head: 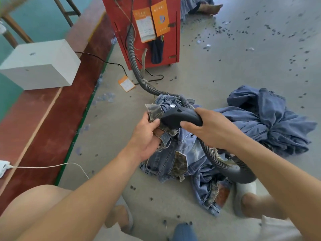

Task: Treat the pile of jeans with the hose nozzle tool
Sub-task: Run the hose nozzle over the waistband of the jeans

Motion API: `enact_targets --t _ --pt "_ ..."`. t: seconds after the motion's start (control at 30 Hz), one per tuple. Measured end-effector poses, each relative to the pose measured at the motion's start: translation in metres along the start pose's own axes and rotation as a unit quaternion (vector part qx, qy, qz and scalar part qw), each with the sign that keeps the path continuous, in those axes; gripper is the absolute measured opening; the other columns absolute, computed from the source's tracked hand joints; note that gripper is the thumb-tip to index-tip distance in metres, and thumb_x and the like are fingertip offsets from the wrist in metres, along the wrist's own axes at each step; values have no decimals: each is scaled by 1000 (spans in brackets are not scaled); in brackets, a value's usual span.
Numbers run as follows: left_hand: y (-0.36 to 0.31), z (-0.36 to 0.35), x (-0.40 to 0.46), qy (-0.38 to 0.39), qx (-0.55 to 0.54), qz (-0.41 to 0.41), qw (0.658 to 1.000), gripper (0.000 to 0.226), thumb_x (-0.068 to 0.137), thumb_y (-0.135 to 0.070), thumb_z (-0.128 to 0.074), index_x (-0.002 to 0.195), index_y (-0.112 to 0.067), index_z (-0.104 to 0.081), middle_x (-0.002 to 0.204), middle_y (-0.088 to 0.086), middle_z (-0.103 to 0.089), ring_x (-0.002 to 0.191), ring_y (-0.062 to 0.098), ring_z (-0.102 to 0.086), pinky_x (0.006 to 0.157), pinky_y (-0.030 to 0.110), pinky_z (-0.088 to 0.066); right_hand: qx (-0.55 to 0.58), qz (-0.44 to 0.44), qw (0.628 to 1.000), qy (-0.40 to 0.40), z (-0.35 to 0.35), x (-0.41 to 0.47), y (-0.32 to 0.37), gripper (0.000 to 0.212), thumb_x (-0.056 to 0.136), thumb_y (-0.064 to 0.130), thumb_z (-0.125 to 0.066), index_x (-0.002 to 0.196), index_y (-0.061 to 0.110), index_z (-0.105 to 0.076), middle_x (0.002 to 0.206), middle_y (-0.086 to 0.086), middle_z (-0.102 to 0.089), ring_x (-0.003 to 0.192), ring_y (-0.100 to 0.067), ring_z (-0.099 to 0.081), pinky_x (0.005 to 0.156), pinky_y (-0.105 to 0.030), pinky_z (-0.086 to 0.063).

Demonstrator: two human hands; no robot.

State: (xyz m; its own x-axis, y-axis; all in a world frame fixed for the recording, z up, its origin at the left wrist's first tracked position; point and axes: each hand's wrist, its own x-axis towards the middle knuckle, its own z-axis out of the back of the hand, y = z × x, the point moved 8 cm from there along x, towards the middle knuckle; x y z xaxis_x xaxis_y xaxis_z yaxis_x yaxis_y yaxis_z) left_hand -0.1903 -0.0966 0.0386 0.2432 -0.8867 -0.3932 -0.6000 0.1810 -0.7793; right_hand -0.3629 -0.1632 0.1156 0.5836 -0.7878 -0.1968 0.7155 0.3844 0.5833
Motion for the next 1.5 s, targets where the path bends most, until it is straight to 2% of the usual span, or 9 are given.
enact_targets --t 0.27,0.43,0.57,0.63,0.77,0.9,1.1,1.3,1.5 --pt "1 -6 -1 10 8 -6 1000 37 104 9 -40 130 -13 -56 113 13 -73 93 24 -73 78 40 -63 -11 -19 999 -29 15 -12 -5 33 93 65 -55 94 32 -53 71 7 -62 57 -9 -60 53 -28 -41" --pt "4 -7 -5 22 32 -9 999 42 102 13 -41 130 -16 -55 112 11 -74 100 29 -70 93 51 -56 1 -23 1000 -18 5 -6 2 34 96 63 -56 97 28 -53 75 6 -61 64 -10 -58 54 -30 -39" --pt "5 -13 -10 26 49 -10 998 57 96 22 -43 139 -16 -52 114 9 -73 97 22 -70 76 35 -62 28 -43 996 -69 27 -1 -2 33 95 63 -56 97 30 -54 76 3 -64 61 -17 -64 56 -36 -53" --pt "4 -15 -10 31 45 -7 998 61 95 23 -43 142 -15 -50 114 10 -73 98 23 -71 75 35 -62 8 -27 998 -56 33 -11 -6 33 91 67 -55 91 34 -51 71 7 -63 57 -12 -62 51 -32 -46" --pt "4 -18 -13 41 36 -2 999 66 93 24 -44 145 -17 -48 116 13 -72 100 26 -70 85 42 -57 -65 0 998 4 16 -19 -1 35 92 68 -51 94 33 -51 73 7 -61 62 -10 -58 53 -29 -38" --pt "9 -22 -17 45 50 7 998 71 94 27 -41 149 -17 -45 125 19 -65 109 32 -63 89 43 -57 -23 -39 997 -54 23 -2 3 37 97 61 -55 106 25 -55 82 3 -63 70 -17 -60 59 -34 -42" --pt "3 -23 -18 38 87 0 996 79 92 28 -43 153 -22 -41 134 23 -62 113 35 -60 94 45 -50 -27 -8 999 22 28 -15 -7 32 89 66 -57 89 34 -55 68 6 -63 55 -5 -61 52 -28 -43" --pt "0 -19 -17 39 77 -5 996 78 90 31 -39 151 -18 -45 136 24 -62 115 36 -60 104 53 -46 -7 -21 1000 5 17 1 4 33 96 61 -58 103 29 -59 74 4 -65 57 -12 -61 51 -27 -42" --pt "4 -9 -12 -21 53 33 998 83 78 32 -35 144 -15 -54 111 13 -72 99 30 -68 83 43 -56 -53 6 999 10 21 -14 -2 33 90 67 -54 89 34 -52 69 7 -61 53 -6 -57 50 -24 -39"
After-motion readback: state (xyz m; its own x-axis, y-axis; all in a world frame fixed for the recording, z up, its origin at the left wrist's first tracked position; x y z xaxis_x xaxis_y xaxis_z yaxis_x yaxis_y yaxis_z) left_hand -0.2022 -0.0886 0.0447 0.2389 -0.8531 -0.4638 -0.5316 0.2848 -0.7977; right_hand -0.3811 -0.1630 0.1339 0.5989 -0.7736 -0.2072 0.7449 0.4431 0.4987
